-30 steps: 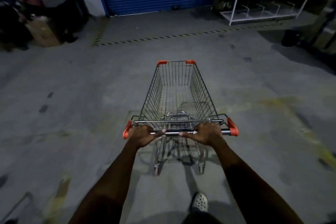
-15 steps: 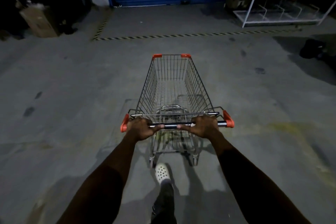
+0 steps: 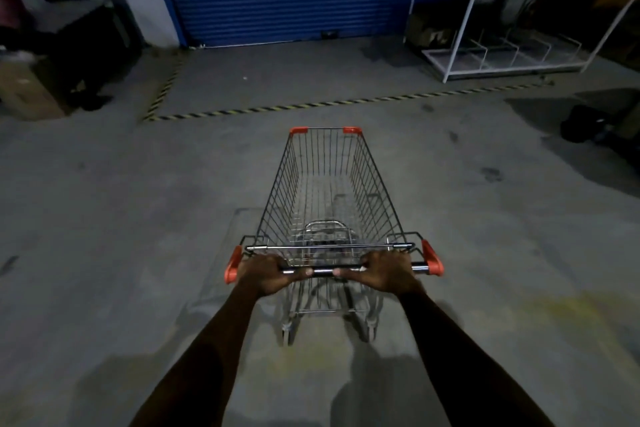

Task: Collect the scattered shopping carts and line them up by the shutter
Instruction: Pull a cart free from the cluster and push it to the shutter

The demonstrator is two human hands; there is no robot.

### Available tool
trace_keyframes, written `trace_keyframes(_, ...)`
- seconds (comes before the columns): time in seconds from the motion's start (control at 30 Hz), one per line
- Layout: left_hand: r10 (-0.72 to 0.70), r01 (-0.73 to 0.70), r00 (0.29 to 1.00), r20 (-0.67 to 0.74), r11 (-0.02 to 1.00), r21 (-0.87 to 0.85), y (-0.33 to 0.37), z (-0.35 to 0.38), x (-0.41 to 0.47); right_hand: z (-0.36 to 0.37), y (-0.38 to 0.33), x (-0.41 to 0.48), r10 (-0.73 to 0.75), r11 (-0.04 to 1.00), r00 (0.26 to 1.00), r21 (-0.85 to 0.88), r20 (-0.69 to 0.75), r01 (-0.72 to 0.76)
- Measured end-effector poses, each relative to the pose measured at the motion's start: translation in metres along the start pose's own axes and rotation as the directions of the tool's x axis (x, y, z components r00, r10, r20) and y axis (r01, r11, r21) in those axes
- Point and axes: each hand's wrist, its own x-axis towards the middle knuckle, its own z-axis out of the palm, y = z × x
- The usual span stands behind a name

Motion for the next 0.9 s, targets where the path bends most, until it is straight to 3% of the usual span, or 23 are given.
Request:
trace_keyframes(0.23,0.065,-0.06,0.997,-0.049,0.994,0.09,-0.005,-0.044,0.16,-0.035,0.04,0.151,0.013,0.998,0.985,0.061,0.172,-0.023)
trace_keyframes(0.33,0.052,-0.049,0.996,-0.067,0.997,0.052,-0.001,-0.064,0.237,-0.051,0.064,0.219,-0.004,0.998,0.99,0.065,0.138,-0.005)
trace_keyframes(0.5,0.026,-0.022,0.997,-0.069,0.998,0.064,0.015,-0.102,0.366,-0.089,0.109,0.327,-0.064,0.992,0.997,0.103,-0.042,0.068)
trace_keyframes(0.77,0.068,-0.034,0.969,-0.237,0.989,0.145,0.034,-0.15,0.533,-0.099,0.185,0.515,-0.004,0.999,0.984,0.052,0.18,-0.006)
trace_keyframes(0.9,0.103,-0.071,0.956,-0.276,0.99,0.124,0.042,-0.171,0.621,-0.101,0.222,0.605,-0.012,1.0,0.991,0.025,0.131,0.008)
